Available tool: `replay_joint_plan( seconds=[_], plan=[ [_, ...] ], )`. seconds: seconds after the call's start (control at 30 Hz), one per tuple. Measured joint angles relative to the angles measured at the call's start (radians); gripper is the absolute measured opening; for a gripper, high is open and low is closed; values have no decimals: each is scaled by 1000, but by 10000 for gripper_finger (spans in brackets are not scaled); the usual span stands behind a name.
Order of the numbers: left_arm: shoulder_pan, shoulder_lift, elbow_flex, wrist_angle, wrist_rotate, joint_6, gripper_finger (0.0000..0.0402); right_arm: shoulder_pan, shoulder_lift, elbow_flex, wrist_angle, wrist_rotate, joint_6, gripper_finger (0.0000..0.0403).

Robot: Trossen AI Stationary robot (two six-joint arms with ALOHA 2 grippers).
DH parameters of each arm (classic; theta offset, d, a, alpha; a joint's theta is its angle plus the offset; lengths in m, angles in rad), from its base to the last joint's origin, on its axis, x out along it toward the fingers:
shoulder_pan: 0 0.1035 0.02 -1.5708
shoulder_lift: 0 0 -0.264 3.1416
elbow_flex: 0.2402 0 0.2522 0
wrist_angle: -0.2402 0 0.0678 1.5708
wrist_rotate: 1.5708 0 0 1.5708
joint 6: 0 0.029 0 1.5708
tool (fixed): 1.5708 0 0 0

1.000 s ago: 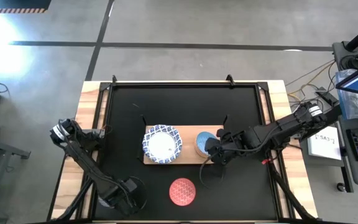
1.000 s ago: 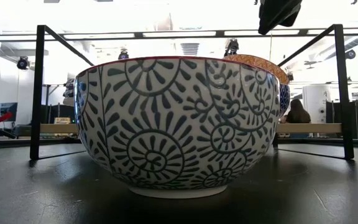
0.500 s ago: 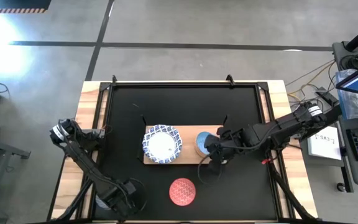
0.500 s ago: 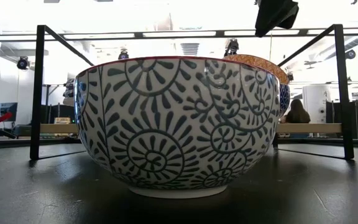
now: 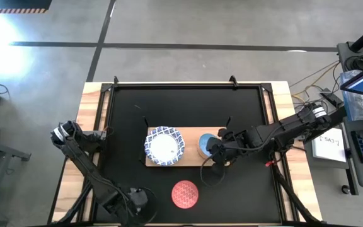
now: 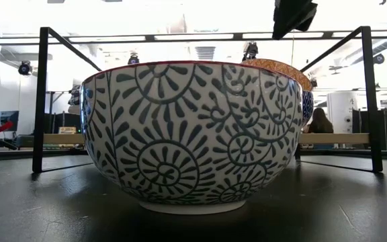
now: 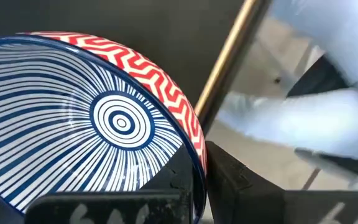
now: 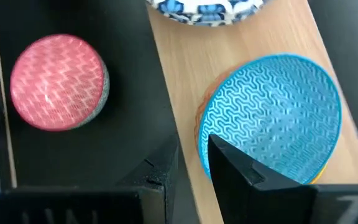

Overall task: Place and stack bowls onto a shelf
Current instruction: Stack the dark blue patterned bowl on top of the light blue patterned bowl on the shelf

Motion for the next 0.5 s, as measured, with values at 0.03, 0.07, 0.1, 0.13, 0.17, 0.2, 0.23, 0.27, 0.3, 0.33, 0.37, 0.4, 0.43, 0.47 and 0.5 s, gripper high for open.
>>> replay_joint_plan(
  seconds=[0.03, 0.07, 0.1, 0.13, 0.17, 0.2, 0.23, 0.27, 0.3, 0.33, 0.37, 0.4, 0.43, 0.47, 0.5],
  plan=[
    [2, 0, 19, 0, -24, 16, 5, 0, 0, 0, 2, -2, -29, 77],
    [5, 0, 37, 0, -48, 37, 5, 2, 0, 0, 7, -13, -57, 77],
    [7, 0, 56, -1, -76, 61, 5, 3, 0, 0, 15, -25, -87, 77],
    [10, 0, 74, 1, -104, 90, 5, 5, 0, 0, 30, -40, -117, 77],
    [13, 0, 91, 6, -131, 122, 5, 9, 0, 0, 46, -62, -149, 77],
    [17, 0, 104, 16, -155, 158, 5, 12, 0, 0, 67, -85, -183, 77],
    [22, 0, 115, 31, -177, 201, 5, 18, 0, 0, 95, -115, -217, 77],
    [28, 0, 125, 50, -195, 248, 5, 24, 0, 0, 129, -146, -255, 77],
    [34, 0, 132, 78, -213, 304, 5, 33, 0, 0, 165, -183, -294, 77],
    [42, 0, 139, 110, -225, 368, 5, 41, 0, 0, 206, -222, -336, 77],
    [50, 2, 148, 148, -231, 439, 5, 50, 0, 0, 243, -261, -374, 77],
    [58, 5, 158, 187, -232, 520, 5, 60, 0, 0, 284, -297, -414, 77],
    [66, 9, 166, 233, -231, 607, 5, 69, 0, 0, 323, -328, -445, 77],
    [73, 15, 174, 282, -228, 699, 5, 77, 0, 0, 353, -353, -475, 77],
    [82, 21, 178, 332, -215, 792, 5, 86, 0, 0, 383, -378, -501, 77]
  ],
)
